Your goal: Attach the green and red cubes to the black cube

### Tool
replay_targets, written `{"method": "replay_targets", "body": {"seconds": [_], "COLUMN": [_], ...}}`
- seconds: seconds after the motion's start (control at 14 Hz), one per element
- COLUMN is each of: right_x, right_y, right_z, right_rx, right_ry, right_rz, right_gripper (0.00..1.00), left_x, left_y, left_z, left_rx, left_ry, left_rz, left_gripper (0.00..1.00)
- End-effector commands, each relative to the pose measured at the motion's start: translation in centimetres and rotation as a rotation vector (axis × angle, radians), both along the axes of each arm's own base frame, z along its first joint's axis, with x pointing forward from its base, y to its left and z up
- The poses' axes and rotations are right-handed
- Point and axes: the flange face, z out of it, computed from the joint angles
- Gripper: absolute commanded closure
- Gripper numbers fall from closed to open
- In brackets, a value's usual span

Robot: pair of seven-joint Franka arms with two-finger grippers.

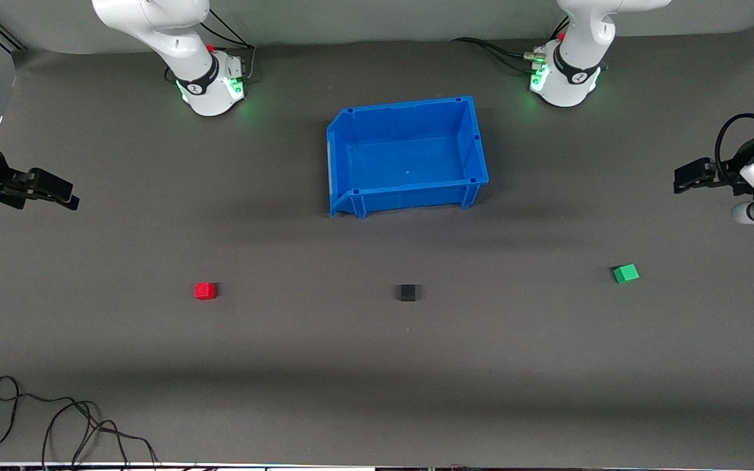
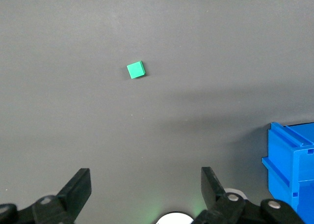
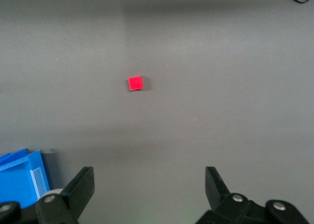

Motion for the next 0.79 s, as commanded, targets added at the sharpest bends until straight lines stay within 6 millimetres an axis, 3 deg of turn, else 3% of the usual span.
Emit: {"method": "replay_targets", "body": {"seconds": [0.0,0.71], "right_x": [-0.2,1.2], "right_y": [0.2,0.4], "right_z": [0.1,0.4], "right_rx": [0.02,0.015], "right_ry": [-0.002,-0.019], "right_rz": [0.006,-0.08], "right_gripper": [0.0,0.0], "left_x": [-0.8,-0.8], "left_y": [0.1,0.1], "left_z": [0.4,0.4], "left_rx": [-0.011,-0.011], "left_ry": [-0.005,-0.004], "left_rz": [0.002,0.002], "left_gripper": [0.0,0.0]}}
